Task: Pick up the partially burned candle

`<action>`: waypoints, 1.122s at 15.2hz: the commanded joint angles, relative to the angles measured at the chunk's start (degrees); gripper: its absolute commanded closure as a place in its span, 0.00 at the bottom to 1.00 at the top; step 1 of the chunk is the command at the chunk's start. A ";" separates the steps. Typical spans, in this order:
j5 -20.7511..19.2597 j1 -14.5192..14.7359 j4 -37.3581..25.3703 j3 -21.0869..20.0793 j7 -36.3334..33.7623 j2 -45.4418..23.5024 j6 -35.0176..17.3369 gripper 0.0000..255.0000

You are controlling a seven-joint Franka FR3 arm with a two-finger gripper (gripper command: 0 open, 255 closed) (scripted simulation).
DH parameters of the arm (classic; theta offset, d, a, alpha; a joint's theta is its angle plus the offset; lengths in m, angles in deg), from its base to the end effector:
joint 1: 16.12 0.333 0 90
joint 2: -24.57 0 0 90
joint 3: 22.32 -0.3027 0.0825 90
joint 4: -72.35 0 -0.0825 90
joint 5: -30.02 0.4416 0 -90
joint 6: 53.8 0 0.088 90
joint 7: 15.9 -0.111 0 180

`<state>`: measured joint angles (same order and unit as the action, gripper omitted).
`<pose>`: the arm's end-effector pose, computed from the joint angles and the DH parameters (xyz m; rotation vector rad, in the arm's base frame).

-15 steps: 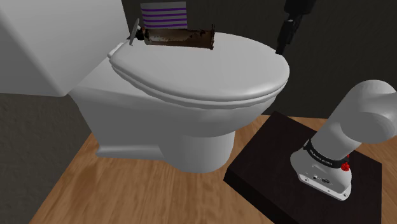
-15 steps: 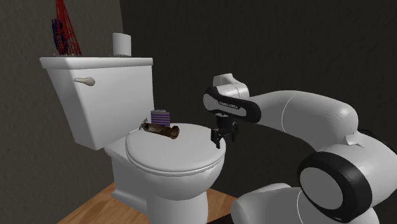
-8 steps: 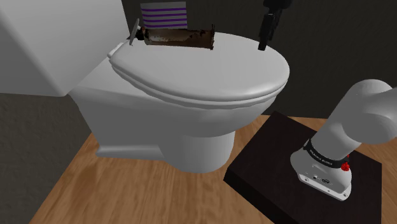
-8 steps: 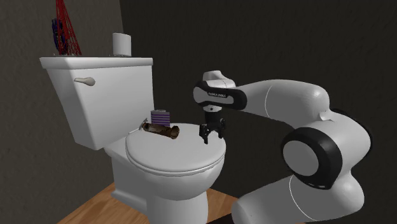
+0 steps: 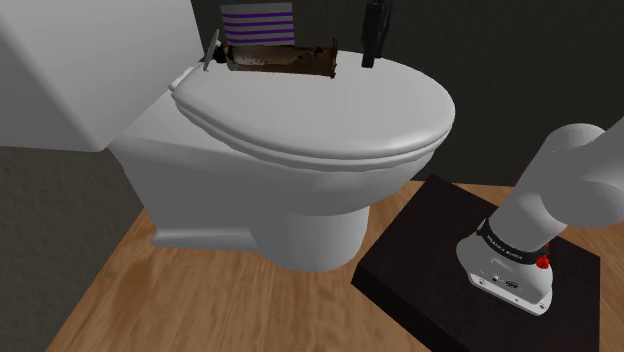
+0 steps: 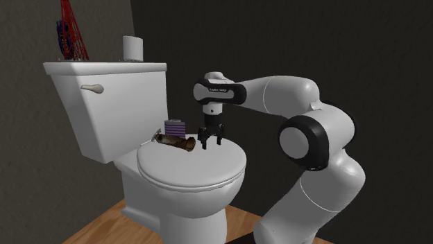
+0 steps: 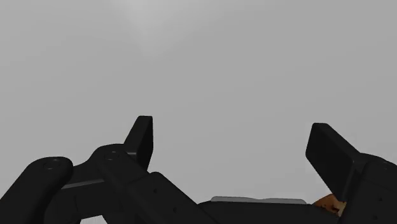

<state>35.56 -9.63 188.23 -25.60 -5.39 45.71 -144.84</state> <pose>0.4861 0.0975 0.5743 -3.0182 -0.5251 0.0987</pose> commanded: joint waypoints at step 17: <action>9.89 5.69 -38.02 -4.26 4.14 -30.31 10.04 0.00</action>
<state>45.37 -3.94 149.41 -29.85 -1.58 15.35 -134.12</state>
